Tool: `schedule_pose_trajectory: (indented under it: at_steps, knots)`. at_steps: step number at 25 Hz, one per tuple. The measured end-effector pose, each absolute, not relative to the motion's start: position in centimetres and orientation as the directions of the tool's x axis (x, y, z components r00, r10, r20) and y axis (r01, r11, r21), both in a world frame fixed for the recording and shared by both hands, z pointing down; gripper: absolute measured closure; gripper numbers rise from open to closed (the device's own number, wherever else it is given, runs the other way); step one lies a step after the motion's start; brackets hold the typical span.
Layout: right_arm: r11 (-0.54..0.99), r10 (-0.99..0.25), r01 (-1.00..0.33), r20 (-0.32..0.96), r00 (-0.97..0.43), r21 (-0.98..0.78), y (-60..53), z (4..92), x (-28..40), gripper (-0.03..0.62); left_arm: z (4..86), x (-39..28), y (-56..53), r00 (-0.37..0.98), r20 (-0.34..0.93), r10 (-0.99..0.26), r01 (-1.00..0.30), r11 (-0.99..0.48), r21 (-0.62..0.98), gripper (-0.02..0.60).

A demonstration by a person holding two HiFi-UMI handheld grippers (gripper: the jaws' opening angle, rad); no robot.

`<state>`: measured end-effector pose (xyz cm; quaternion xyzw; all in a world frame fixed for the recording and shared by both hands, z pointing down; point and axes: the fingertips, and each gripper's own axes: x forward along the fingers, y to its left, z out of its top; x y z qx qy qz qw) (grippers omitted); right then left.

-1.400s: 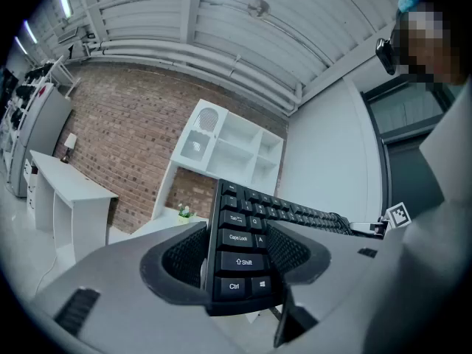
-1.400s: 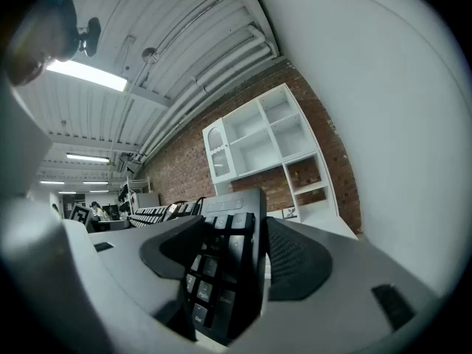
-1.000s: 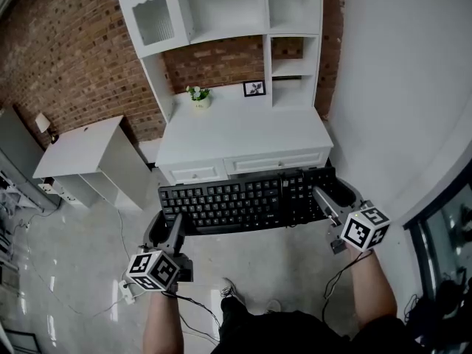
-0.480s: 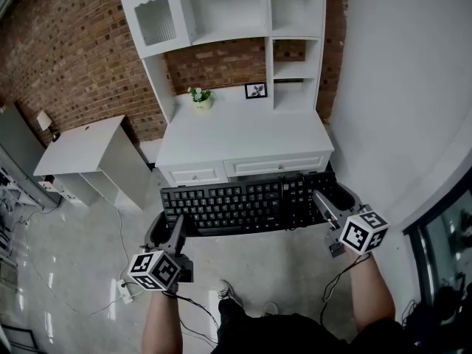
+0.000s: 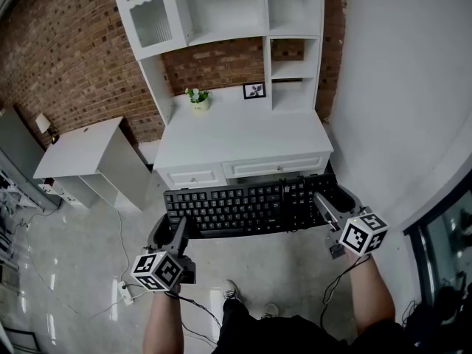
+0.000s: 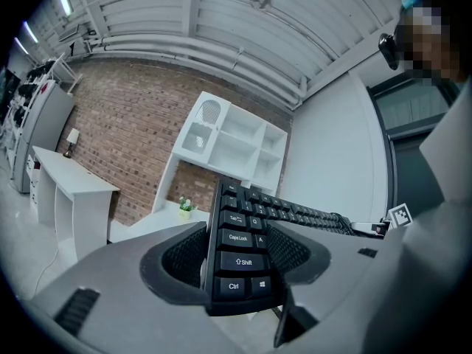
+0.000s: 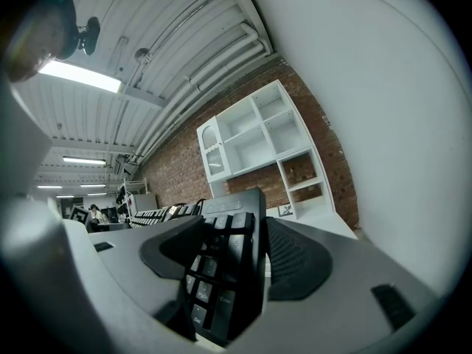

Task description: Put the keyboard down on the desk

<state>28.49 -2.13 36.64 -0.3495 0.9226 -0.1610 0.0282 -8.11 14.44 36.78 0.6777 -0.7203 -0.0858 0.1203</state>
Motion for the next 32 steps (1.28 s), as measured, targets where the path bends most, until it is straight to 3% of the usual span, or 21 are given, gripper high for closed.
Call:
schedule_pose_trajectory:
  at_steps: [19,32]
  knots:
    - [0.686,-0.679,-0.658,0.051,-0.732,-0.311,-3.6,39.6,27.1,0.322,39.8,-9.9,12.0,-0.029,0.042,-0.999,-0.958,0.039,0.286,0.316]
    - [0.679,-0.678,-0.661,0.071,-0.731,-0.318,-10.8,38.6,17.9,0.322,38.9,-19.1,4.9,-0.03,0.067,-0.997,-0.954,0.048,0.295,0.316]
